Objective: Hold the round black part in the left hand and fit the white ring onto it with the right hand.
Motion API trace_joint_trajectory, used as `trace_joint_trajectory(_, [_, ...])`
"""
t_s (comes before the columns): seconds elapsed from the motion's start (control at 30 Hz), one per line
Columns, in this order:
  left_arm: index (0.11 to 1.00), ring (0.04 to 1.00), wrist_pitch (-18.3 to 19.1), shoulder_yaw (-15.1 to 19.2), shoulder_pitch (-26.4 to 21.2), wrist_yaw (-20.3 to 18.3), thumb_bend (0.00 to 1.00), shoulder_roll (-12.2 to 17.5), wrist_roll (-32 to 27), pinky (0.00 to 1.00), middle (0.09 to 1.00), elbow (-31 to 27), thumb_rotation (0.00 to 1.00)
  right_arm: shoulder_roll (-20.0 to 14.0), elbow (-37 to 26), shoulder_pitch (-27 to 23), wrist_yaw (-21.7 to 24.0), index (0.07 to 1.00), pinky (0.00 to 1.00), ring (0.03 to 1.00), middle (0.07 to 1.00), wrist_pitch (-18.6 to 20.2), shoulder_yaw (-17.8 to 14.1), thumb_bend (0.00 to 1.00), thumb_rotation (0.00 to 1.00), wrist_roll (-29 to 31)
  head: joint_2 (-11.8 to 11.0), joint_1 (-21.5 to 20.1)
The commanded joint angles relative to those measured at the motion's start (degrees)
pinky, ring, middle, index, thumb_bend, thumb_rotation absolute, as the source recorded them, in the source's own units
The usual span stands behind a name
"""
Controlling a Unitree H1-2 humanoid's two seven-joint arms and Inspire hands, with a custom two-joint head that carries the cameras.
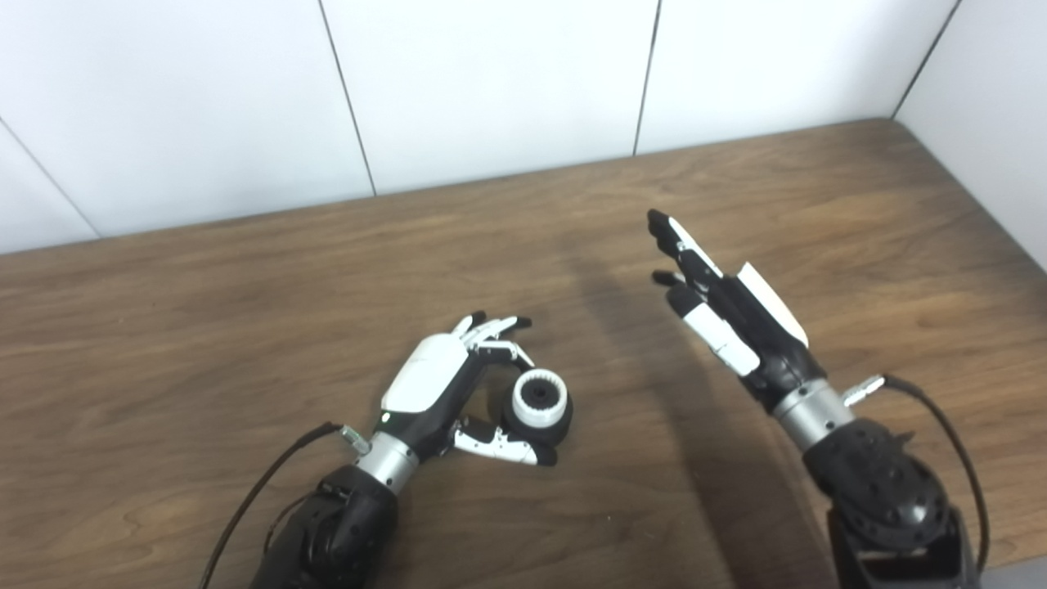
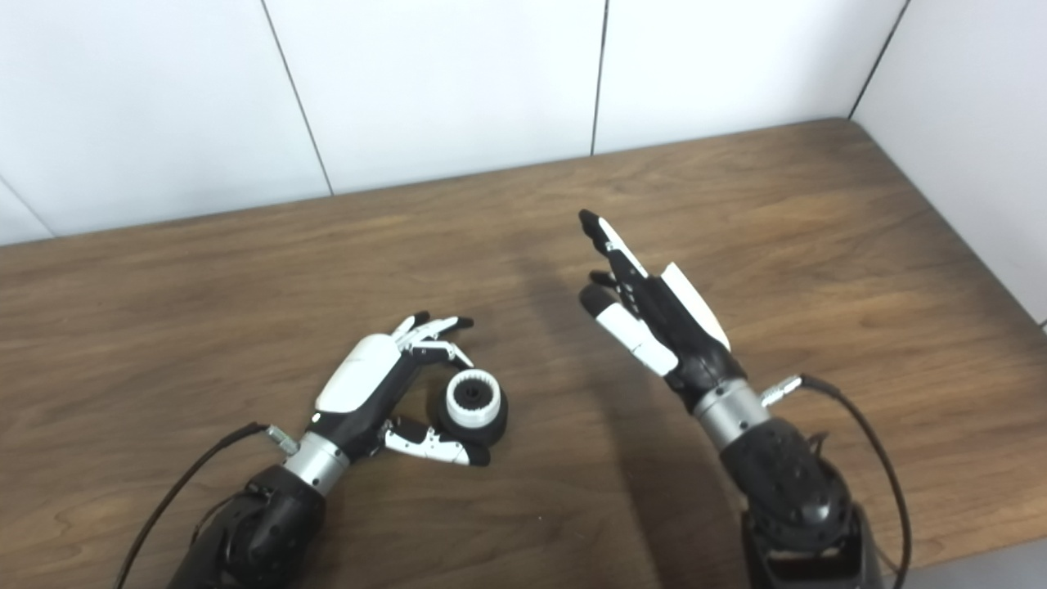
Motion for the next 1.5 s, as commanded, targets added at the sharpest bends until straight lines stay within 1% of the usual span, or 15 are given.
trace_joint_trajectory(0.0, [0.478,0.9,-1.58,0.65,-0.92,0.79,0.51,0.5,-0.94,1.0,0.908,-0.18,0.05,0.52,-0.25,1.03,-2.49,1.0,1.0,1.0,1.0,-2.22,0.66,0.74,1.0,1.01,-0.02,-0.13])
trace_joint_trajectory(0.1, [0.478,0.901,-1.46,0.64,-0.99,0.79,0.52,0.75,-0.84,1.0,0.907,-0.25,0.05,0.74,0.7,3.11,-5.02,1.0,0.96,0.996,0.992,-2.51,3.04,0.74,1.0,-3.53,-0.01,0.0])
trace_joint_trajectory(0.13, [0.478,0.901,-1.32,0.62,-1.02,0.81,0.52,0.84,-0.65,1.0,0.907,-0.27,0.05,1.37,1.26,3.77,-5.81,1.0,0.94,0.993,0.987,-2.73,3.45,0.74,1.0,-3.28,0.0,0.05])
trace_joint_trajectory(0.23, [0.479,0.905,-0.79,0.62,-1.02,0.69,0.52,1.06,-0.2,1.0,0.909,-0.43,0.05,2.44,2.63,4.75,-7.59,1.0,0.96,0.992,0.99,-3.48,4.34,0.68,1.0,-1.94,-0.08,-0.08])
trace_joint_trajectory(0.43, [0.481,0.899,-0.16,0.78,-0.84,0.5,0.52,1.25,-0.27,1.0,0.9,-0.84,0.05,1.42,3.97,4.99,-9.08,1.0,0.89,0.96,0.976,-4.56,5.94,0.66,1.0,-0.76,-0.02,-0.07])
trace_joint_trajectory(0.53, [0.49,0.892,0.71,0.82,-0.9,-0.68,0.52,1.53,-0.73,1.0,0.896,-1.25,0.06,1.64,4.35,4.89,-9.64,1.0,0.92,0.96,0.981,-4.24,5.91,0.66,1.0,0.83,-0.09,-0.09])
trace_joint_trajectory(0.57, [0.547,0.889,1.02,0.79,-0.94,-1.05,0.76,1.67,-0.66,1.0,0.896,-1.37,0.11,1.65,4.49,4.85,-9.84,1.0,0.91,0.955,0.978,-4.33,5.98,0.66,1.0,1.14,-0.11,-0.08])
trace_joint_trajectory(0.6, [0.585,0.887,1.21,0.78,-0.96,-1.29,0.88,1.77,-0.6,1.0,0.897,-1.45,0.15,1.61,4.59,4.83,-10.02,1.0,0.91,0.951,0.976,-4.42,6.08,0.66,1.0,1.32,-0.1,-0.06])
trace_joint_trajectory(0.63, [0.609,0.886,1.37,0.79,-0.98,-1.53,0.95,1.88,-0.6,1.0,0.897,-1.53,0.17,1.55,4.59,4.8,-10.21,1.0,0.91,0.948,0.975,-4.28,6.22,0.66,1.0,1.4,-0.12,-0.05])
trace_joint_trajectory(0.7, [0.636,0.881,1.58,0.78,-1.07,-1.97,0.99,2.15,-0.56,1.0,0.898,-1.67,0.22,1.49,4.51,4.67,-10.4,1.0,0.91,0.947,0.972,-3.41,6.43,0.68,1.0,1.69,-0.13,-0.08])
trace_joint_trajectory(0.83, [0.704,0.895,2.59,0.83,-1.25,-3.9,1.0,2.76,-1.18,1.0,0.918,-2.28,0.33,1.77,4.09,4.65,-10.99,1.0,0.91,0.951,0.961,-1.61,6.75,0.73,1.0,1.32,-0.13,-0.25])
trace_joint_trajectory(0.97, [0.742,0.898,2.92,0.99,-1.3,-5.06,1.0,3.17,-1.66,1.0,0.926,-2.73,0.38,1.76,3.7,4.64,-11.3,1.0,0.9,0.949,0.959,-0.34,7.16,0.75,1.0,1.2,-0.1,-0.26])
trace_joint_trajectory(1.2, [0.808,0.908,4.17,1.33,-1.15,-7.13,1.0,4.37,-2.12,1.0,0.942,-4.26,0.42,1.98,3.84,4.66,-12.02,1.0,0.9,0.949,0.955,0.12,7.75,0.76,1.0,0.72,-0.25,-0.28])
trace_joint_trajectory(1.33, [0.855,0.931,5.66,2.55,-0.24,-9.02,1.0,5.81,-3.38,1.0,0.966,-6.24,0.46,2.43,4.0,4.67,-12.24,1.0,0.91,0.963,0.963,0.41,7.88,0.76,1.0,1.6,-0.35,-0.11])
trace_joint_trajectory(1.47, [0.877,0.946,7.43,4.52,1.35,-10.43,1.0,7.23,-5.06,1.0,0.979,-8.77,0.42,2.3,4.84,4.59,-12.38,1.0,0.94,0.98,0.977,0.15,8.19,0.75,1.0,2.46,-0.76,-0.12])
